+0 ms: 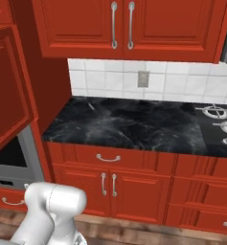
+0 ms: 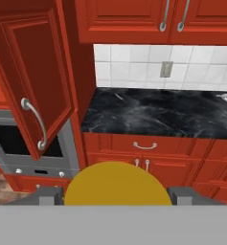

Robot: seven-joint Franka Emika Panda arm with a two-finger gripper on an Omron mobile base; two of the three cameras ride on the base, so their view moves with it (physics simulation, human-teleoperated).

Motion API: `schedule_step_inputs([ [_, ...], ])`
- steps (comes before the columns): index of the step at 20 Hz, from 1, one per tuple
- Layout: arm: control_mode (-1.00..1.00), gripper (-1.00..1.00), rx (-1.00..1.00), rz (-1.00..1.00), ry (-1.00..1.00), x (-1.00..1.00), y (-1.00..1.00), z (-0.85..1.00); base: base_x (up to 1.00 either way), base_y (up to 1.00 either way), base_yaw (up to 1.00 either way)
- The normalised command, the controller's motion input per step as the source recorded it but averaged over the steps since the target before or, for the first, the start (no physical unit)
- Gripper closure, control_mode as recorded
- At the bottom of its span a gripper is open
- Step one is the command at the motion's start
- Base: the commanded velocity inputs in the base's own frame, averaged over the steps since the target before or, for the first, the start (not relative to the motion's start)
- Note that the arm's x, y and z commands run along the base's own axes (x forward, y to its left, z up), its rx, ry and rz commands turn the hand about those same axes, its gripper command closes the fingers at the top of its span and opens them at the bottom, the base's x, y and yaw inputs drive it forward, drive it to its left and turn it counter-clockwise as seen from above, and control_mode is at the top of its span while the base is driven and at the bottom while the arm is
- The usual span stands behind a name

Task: Pick the honey bottle and boxed food from the counter and place them in the cabinets closest to them.

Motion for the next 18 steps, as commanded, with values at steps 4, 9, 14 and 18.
schedule_step_inputs([
  [4, 1.0, 1.0, 0.0, 0.0, 0.0, 0.0, 0.0, 0.0, -0.2, 0.48, 0.04],
  [9, 1.0, 1.0, 0.0, 0.0, 0.0, 0.0, 0.0, 0.0, -0.16, 0.62, 0.04],
  [14, 1.0, 1.0, 0.0, 0.0, 0.0, 0.0, 0.0, 0.0, -0.16, 0.7, 0.03],
  [18, 1.0, 1.0, 0.0, 0.0, 0.0, 0.0, 0.0, 0.0, -0.13, 0.73, 0.03],
])
